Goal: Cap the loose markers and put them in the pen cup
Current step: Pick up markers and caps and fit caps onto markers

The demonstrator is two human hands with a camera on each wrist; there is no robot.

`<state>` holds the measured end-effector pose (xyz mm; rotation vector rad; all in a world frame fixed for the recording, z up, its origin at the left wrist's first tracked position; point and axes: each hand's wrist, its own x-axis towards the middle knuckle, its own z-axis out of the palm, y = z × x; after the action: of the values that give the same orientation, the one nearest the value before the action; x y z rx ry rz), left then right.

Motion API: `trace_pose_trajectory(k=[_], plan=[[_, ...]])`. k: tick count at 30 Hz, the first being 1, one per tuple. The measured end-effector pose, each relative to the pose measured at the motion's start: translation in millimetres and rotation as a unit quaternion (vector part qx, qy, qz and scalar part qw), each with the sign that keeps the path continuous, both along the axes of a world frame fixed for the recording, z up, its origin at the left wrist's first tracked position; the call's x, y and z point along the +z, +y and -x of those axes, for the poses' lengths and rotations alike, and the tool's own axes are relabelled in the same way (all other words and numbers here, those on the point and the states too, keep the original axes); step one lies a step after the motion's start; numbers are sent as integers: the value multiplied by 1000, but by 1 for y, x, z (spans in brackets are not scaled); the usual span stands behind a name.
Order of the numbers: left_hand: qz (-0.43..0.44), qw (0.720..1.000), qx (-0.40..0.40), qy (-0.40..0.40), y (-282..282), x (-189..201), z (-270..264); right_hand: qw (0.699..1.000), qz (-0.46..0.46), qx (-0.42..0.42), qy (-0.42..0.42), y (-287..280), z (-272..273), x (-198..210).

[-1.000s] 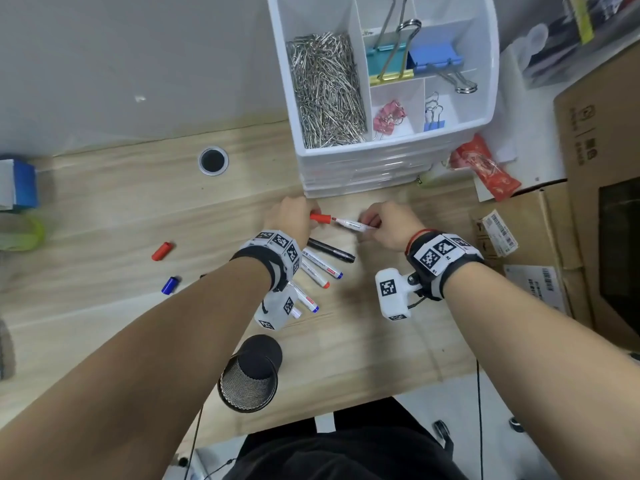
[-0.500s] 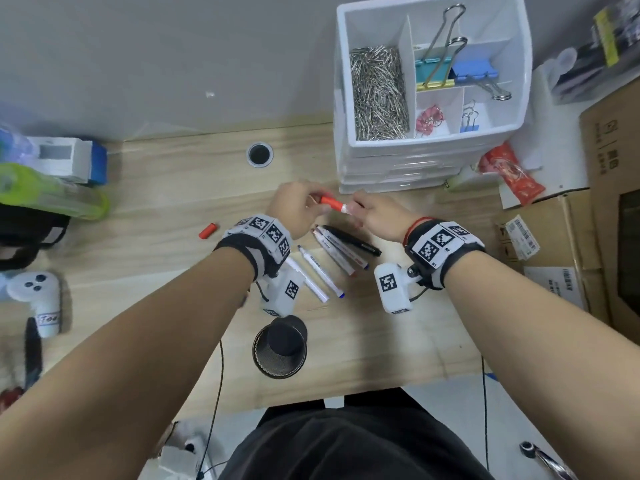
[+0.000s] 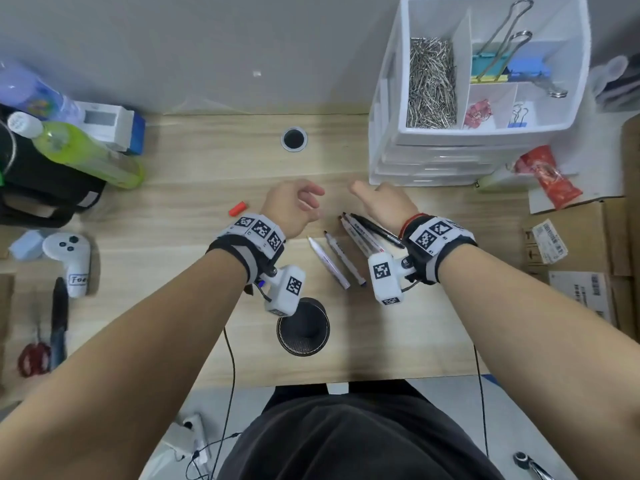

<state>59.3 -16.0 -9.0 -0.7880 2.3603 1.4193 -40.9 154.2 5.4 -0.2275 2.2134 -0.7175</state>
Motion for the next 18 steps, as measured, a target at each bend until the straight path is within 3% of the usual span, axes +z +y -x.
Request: trace_pose_trajectory(k=[5, 10, 13, 18], plan=[[48, 995, 30, -76, -3, -25, -22, 999, -29, -38, -26, 17, -5, -22], [133, 973, 129, -140, -21, -42, -41, 980, -172, 89, 45, 36, -9, -50], [181, 959, 157, -150, -39, -50, -48, 970, -199, 109, 88, 35, -13, -58], [191, 954, 179, -150, -61, -53, -46, 962, -213, 139, 98, 28, -17, -60]])
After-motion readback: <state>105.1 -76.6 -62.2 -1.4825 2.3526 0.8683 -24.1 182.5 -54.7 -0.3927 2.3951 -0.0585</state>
